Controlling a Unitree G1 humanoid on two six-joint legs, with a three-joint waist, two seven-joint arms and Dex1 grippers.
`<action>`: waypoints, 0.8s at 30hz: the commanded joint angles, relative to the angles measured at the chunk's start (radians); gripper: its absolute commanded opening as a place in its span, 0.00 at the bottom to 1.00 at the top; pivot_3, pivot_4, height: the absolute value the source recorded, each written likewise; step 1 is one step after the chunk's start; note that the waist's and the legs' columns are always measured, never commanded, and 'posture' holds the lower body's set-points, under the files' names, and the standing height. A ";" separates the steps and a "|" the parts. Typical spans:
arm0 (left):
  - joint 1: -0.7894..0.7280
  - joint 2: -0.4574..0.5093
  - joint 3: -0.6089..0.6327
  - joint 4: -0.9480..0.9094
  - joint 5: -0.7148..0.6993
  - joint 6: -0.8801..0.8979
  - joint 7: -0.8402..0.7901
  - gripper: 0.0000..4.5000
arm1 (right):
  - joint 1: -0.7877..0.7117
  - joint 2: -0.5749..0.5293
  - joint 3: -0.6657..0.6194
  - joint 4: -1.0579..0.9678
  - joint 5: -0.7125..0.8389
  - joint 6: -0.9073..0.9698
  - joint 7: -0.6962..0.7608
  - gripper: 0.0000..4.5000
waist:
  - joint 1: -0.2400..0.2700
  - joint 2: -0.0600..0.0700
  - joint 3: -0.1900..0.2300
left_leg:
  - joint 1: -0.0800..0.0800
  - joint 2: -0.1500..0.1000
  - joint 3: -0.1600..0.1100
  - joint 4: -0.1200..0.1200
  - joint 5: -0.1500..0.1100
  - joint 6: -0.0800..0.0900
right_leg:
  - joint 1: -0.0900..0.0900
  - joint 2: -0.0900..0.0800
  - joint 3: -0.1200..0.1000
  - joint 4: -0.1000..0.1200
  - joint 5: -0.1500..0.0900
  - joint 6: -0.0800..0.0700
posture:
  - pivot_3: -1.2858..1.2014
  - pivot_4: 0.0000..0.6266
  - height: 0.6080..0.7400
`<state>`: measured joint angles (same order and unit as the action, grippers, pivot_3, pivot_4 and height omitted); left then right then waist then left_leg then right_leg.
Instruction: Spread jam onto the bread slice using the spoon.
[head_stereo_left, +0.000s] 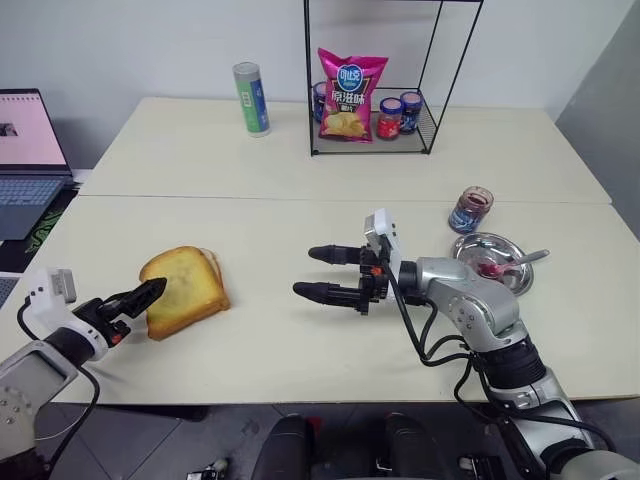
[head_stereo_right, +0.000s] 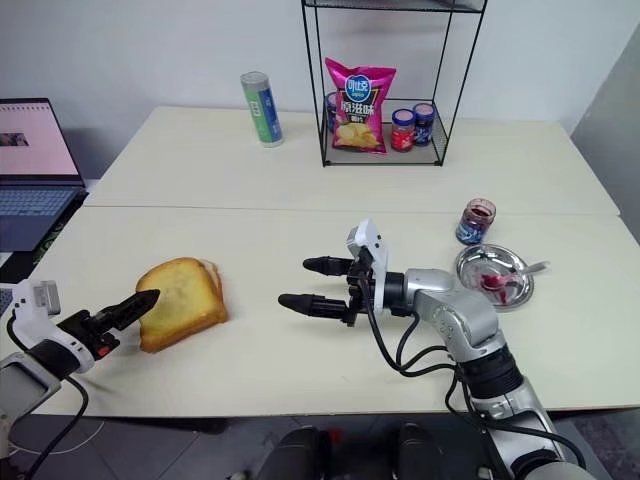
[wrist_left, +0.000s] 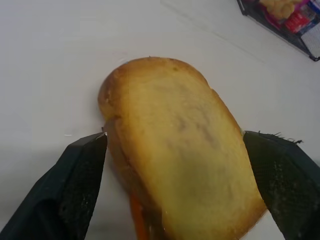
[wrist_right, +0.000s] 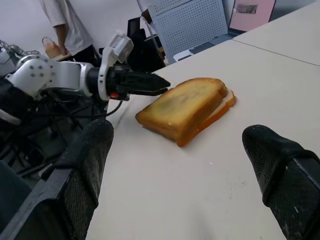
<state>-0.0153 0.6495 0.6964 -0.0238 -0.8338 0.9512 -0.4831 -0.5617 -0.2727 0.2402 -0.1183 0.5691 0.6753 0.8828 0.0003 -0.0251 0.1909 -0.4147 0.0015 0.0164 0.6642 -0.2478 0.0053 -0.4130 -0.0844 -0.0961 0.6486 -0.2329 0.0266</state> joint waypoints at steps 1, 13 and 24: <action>-0.013 0.022 -0.038 0.026 0.028 -0.033 -0.036 0.98 | 0.006 -0.012 -0.017 -0.054 0.008 0.010 -0.004 1.00 | -0.001 0.000 0.000 | 0.000 0.000 0.000 0.000 0.000 0.000 | 0.000 0.000 0.000 0.000 0.000 0.000 | 0.52 0.24 1.00; -0.030 0.052 -0.013 0.057 0.034 -0.056 -0.046 0.58 | 0.007 -0.018 -0.028 -0.069 0.019 0.022 -0.024 1.00 | -0.001 0.000 0.000 | 0.000 0.001 0.000 0.000 0.000 0.000 | 0.000 0.000 0.000 0.001 0.000 0.000 | 0.52 0.24 1.00; -0.030 0.042 -0.001 0.027 0.030 -0.070 -0.027 0.09 | -0.011 -0.014 -0.032 -0.029 0.006 0.001 -0.011 1.00 | -0.001 0.000 0.000 | 0.000 0.002 0.000 0.000 0.000 0.000 | 0.000 0.000 -0.001 0.000 0.000 0.000 | 0.52 0.24 1.00</action>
<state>-0.0452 0.6813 0.6635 0.0438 -0.7886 0.8923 -0.5130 -0.5574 -0.2865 0.2272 -0.1386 0.5702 0.6927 0.8576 -0.0012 -0.0251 0.1909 -0.4145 0.0031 0.0167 0.6642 -0.2476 0.0049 -0.4135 -0.0843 -0.0965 0.6491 -0.2326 0.0262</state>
